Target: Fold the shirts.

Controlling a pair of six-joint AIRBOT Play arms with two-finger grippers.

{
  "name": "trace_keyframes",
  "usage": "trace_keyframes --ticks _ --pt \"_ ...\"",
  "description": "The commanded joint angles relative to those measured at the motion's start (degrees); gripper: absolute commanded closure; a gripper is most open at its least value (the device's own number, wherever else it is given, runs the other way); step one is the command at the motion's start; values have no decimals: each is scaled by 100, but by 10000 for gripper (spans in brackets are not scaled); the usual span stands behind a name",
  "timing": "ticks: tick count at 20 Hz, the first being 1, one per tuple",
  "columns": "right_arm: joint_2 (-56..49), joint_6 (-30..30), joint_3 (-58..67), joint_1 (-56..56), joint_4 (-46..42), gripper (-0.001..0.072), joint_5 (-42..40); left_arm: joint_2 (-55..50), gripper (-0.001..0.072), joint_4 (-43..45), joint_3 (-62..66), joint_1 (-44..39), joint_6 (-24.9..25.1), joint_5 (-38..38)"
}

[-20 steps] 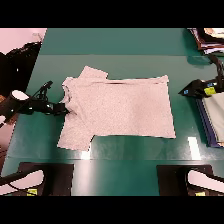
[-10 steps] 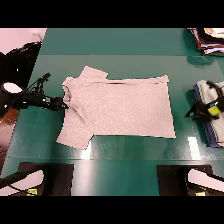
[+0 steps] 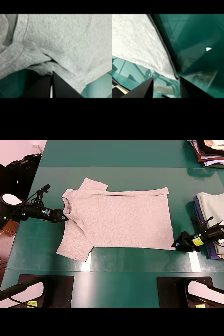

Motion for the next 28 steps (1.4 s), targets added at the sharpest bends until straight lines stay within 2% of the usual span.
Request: trace_keyframes --ticks 1,2,3,5,6,10,14,17,21,24,28 --pt "-15 -87 -208 96 120 359 -422 4 686 -2 7 0 -7 0" --pt "-13 -96 -208 181 118 414 -442 4 685 -4 7 -2 -9 0" --pt "-13 -114 -208 282 118 419 -496 4 686 -2 7 -2 -37 0" --pt "-13 -293 -208 533 122 684 -629 7 686 -2 7 -2 -205 -4" --pt "-13 -334 -205 686 125 699 -688 31 686 2 7 -2 -297 -4" --pt "98 -343 310 1261 127 699 -522 575 687 0 70 0 -433 15" --pt "870 -321 1784 1676 120 699 -728 1558 686 2 800 0 -629 -114" --pt "1427 -278 3195 1644 116 699 -1080 2096 686 4 1952 0 -1064 -74" --pt "2015 -278 4944 1303 111 699 -1519 2247 685 -4 4120 0 -1432 -181" --pt "2479 -278 5757 953 109 699 -1749 2247 686 -9 5608 0 -1781 -175" --pt "2909 -278 6548 448 107 699 -1620 2247 686 -28 7239 0 -2166 -37"
